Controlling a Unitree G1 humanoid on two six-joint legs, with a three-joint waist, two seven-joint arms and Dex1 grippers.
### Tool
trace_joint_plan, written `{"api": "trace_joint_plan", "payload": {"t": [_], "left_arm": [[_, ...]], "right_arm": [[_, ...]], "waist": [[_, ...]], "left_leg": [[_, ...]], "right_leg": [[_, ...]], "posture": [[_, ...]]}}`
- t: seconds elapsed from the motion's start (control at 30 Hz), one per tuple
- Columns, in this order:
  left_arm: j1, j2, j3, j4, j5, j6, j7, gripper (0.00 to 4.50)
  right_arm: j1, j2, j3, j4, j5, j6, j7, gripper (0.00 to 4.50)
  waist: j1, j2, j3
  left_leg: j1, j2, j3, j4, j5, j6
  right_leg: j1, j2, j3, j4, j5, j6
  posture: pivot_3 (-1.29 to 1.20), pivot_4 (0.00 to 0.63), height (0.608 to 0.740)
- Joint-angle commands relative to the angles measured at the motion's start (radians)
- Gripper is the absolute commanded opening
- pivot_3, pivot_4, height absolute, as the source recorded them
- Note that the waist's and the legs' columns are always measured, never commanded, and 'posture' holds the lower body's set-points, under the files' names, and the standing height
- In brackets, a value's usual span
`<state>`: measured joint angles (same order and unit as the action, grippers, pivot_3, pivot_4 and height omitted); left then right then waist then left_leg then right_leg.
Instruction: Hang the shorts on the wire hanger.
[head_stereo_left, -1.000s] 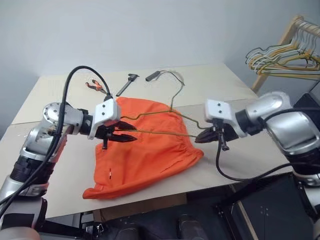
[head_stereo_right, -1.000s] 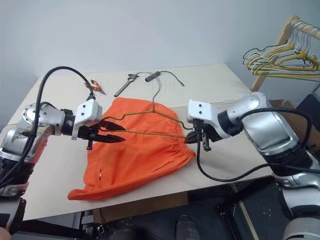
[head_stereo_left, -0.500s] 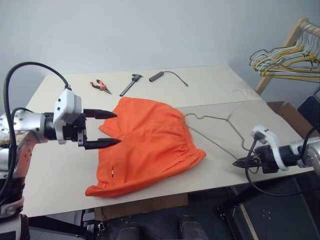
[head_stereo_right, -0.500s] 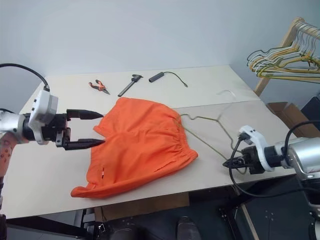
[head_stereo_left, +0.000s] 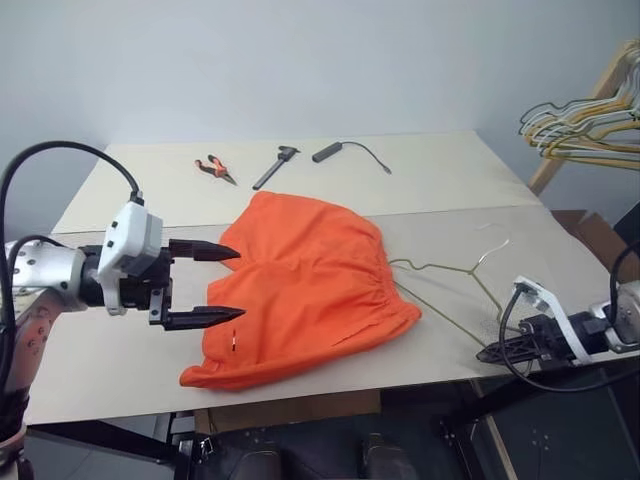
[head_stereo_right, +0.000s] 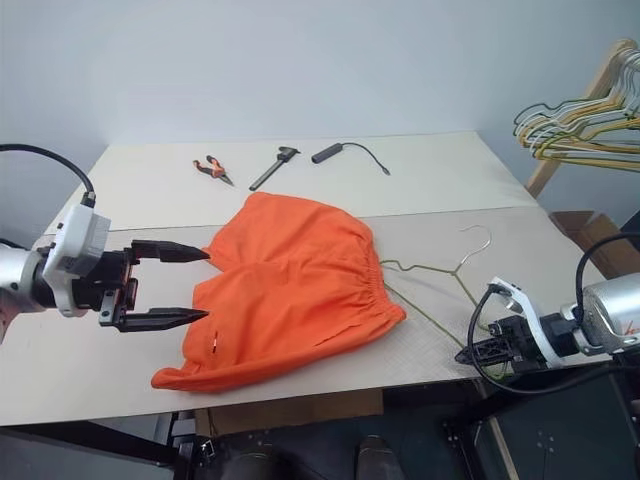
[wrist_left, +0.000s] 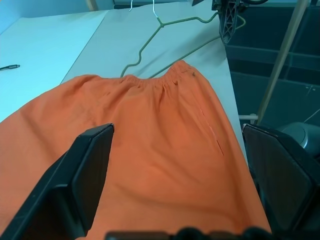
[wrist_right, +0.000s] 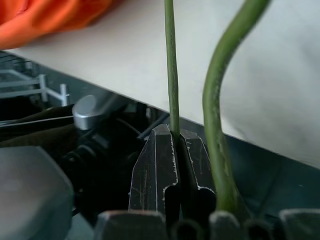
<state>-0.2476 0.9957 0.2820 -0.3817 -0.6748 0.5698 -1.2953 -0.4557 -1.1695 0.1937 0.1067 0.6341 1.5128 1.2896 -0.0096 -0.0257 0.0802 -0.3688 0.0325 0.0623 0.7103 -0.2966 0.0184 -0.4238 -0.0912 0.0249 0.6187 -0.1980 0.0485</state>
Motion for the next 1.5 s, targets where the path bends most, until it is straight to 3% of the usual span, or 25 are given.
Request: {"api": "trace_joint_plan", "payload": {"t": [0.03, 0.57, 0.73, 0.93, 1.23, 1.5], "left_arm": [[0.004, 0.017, 0.023, -0.035, -0.021, -0.006, 0.01, 4.48], [0.0, 0.012, -0.003, -0.03, -0.009, -0.019, 0.014, 4.48], [0.004, 0.011, -0.008, -0.035, -0.006, -0.023, 0.017, 4.48], [0.026, 0.019, -0.009, -0.034, 0.003, -0.04, 0.003, 4.48], [0.012, 0.023, -0.02, -0.019, 0.013, -0.055, 0.011, 4.48], [0.02, 0.033, -0.017, -0.013, 0.021, -0.073, 0.009, 4.48]], "right_arm": [[-0.022, -0.014, -0.074, 0.019, 0.058, 0.004, 0.02, 0.0], [-0.024, 0.043, -0.154, 0.054, 0.094, -0.003, -0.081, 0.0], [0.056, -0.041, -0.083, -0.121, 0.173, -0.004, 0.024, 0.0], [0.083, -0.081, -0.01, -0.179, 0.178, -0.027, 0.051, 0.0], [-0.108, 0.099, 0.01, 0.054, 0.05, -0.049, -0.132, 0.0], [-0.238, 0.172, 0.126, 0.145, -0.024, -0.14, -0.074, 0.0]], "waist": [[-0.001, 0.0, 0.001], [0.0, -0.001, 0.007], [0.001, 0.001, 0.012], [0.003, -0.001, 0.02], [0.002, -0.001, 0.026], [0.011, -0.001, 0.026]], "left_leg": [[0.0, 0.0, 0.0, 0.0, 0.0, 0.0], [-0.001, 0.001, 0.0, 0.0, 0.0, 0.0], [-0.001, 0.001, 0.0, -0.001, 0.0, 0.001], [-0.001, 0.001, 0.0, -0.002, -0.001, 0.001], [-0.002, 0.001, 0.0, -0.002, -0.001, 0.001], [-0.005, 0.001, 0.0, -0.002, -0.001, 0.002]], "right_leg": [[0.0, 0.0, 0.0, -0.001, 0.0, 0.0], [0.0, 0.0, -0.001, -0.003, 0.0, 0.0], [0.0, 0.0, -0.001, -0.004, 0.0, 0.0], [0.0, 0.0, -0.001, -0.006, 0.0, 0.0], [-0.001, 0.001, -0.001, -0.006, 0.001, 0.0], [-0.001, 0.001, -0.002, -0.007, 0.001, 0.0]], "posture": [[0.05, 0.085, 0.74], [0.04, 0.09, 0.74], [0.04, 0.095, 0.74], [0.04, 0.1, 0.74], [0.05, 0.093, 0.74], [0.07, 0.08, 0.74]]}}
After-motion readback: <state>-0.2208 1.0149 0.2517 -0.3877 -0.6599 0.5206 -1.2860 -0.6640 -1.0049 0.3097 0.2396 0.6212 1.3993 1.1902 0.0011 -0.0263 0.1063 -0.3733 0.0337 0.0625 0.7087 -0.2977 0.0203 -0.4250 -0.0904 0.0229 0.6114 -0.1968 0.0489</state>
